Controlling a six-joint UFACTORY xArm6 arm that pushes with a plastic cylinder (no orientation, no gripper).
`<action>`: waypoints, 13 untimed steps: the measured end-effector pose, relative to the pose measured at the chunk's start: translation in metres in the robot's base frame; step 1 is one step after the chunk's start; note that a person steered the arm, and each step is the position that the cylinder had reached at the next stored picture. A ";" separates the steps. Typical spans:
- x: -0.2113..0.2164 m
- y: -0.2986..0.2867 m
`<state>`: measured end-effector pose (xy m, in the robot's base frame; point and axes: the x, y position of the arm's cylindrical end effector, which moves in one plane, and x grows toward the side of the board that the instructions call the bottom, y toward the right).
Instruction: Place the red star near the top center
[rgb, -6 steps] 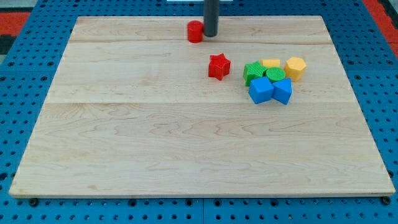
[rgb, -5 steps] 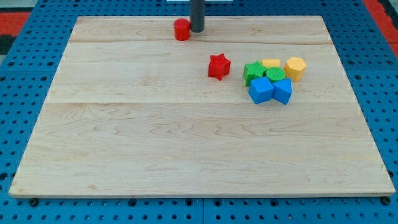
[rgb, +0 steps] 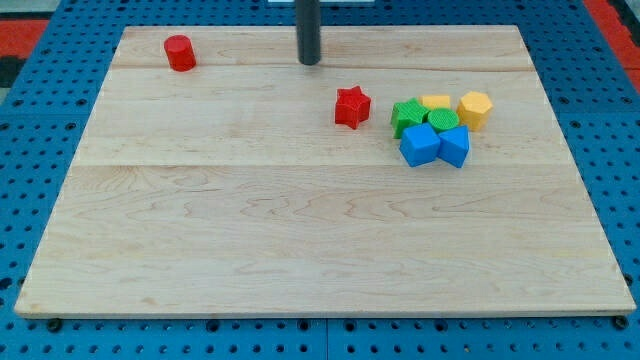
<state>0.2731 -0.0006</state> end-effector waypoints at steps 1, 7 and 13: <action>0.016 0.048; 0.112 -0.037; -0.014 -0.023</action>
<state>0.2591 -0.0235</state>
